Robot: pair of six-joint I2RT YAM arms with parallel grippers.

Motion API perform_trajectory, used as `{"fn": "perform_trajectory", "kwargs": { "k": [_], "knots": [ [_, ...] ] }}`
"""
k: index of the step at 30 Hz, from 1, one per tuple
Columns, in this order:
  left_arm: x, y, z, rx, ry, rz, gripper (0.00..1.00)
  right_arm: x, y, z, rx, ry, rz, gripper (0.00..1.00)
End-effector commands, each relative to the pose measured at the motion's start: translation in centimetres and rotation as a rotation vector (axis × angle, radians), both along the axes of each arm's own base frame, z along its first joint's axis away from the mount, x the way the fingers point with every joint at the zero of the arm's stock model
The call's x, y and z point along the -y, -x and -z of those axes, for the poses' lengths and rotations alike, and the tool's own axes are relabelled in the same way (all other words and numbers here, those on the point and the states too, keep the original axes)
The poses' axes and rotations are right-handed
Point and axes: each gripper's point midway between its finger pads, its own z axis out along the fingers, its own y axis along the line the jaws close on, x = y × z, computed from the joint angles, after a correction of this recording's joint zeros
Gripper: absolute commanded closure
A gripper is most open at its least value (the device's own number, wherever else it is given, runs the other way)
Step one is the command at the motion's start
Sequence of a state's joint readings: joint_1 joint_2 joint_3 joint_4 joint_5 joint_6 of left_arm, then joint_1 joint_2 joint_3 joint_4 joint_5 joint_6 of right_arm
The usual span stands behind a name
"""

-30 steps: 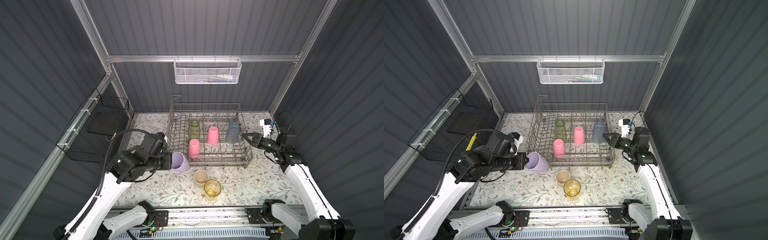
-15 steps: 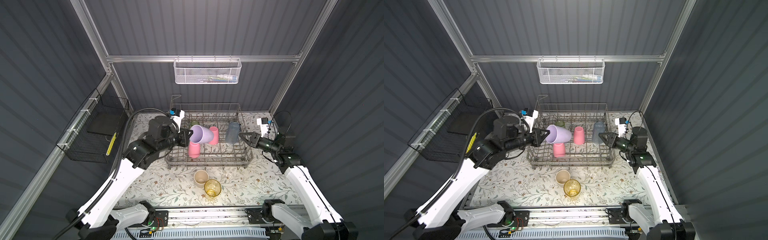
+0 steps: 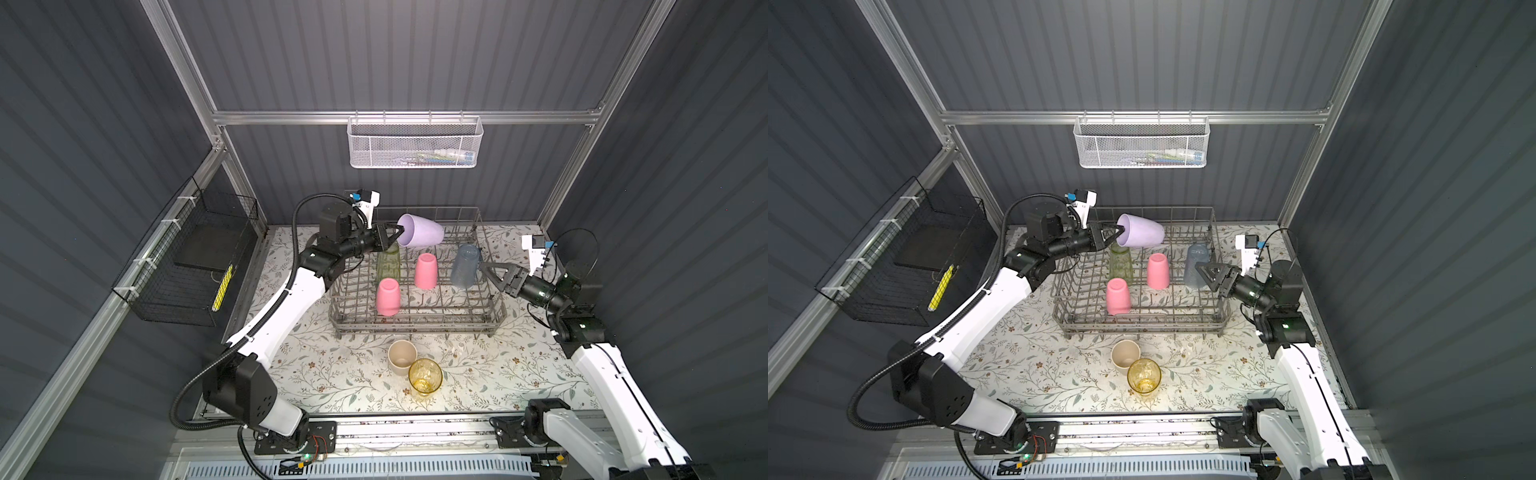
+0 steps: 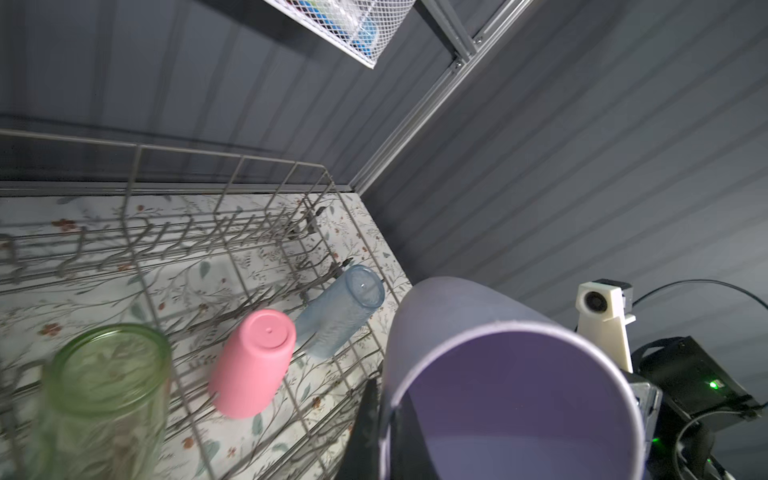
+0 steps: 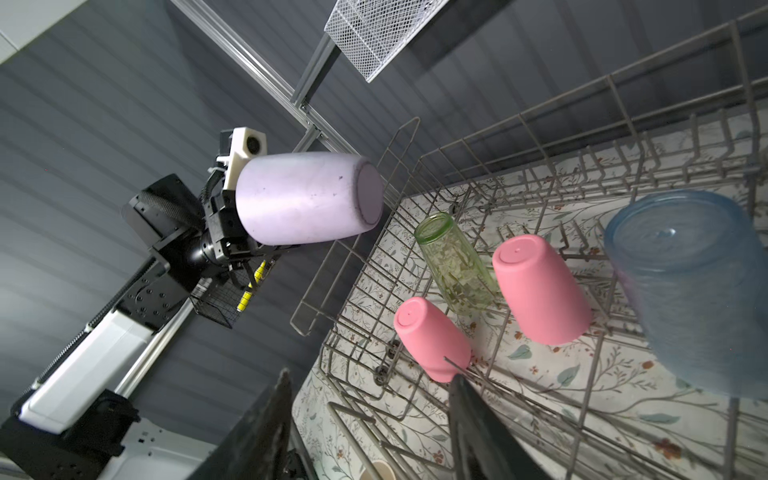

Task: Load the cups into the dish rack
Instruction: 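Carry the lavender cup over the rack toward the right gripper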

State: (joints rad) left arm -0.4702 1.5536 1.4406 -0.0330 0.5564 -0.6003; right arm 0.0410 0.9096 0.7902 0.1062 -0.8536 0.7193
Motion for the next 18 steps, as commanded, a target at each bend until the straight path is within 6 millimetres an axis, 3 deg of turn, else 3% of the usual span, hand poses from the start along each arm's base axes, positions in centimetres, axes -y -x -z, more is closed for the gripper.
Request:
{"fn": "perform_trajectory", "kwargs": {
  "k": [1,13,18],
  "knots": [
    [2.5,0.9,-1.6,0.015,0.120,0.154,1.00,-0.9,0.6,-1.2,0.037,-0.034,-0.054,0.32],
    [4.4,1.2,-0.8,-0.045,0.220,0.294,1.00,-2.4,-1.2,-0.8,0.012,-0.122,-0.112,0.19],
    [4.7,1.8,-0.9,-0.054,0.238,0.329,1.00,-3.0,-1.4,-2.1,0.043,-0.178,-0.155,0.18]
  ]
}}
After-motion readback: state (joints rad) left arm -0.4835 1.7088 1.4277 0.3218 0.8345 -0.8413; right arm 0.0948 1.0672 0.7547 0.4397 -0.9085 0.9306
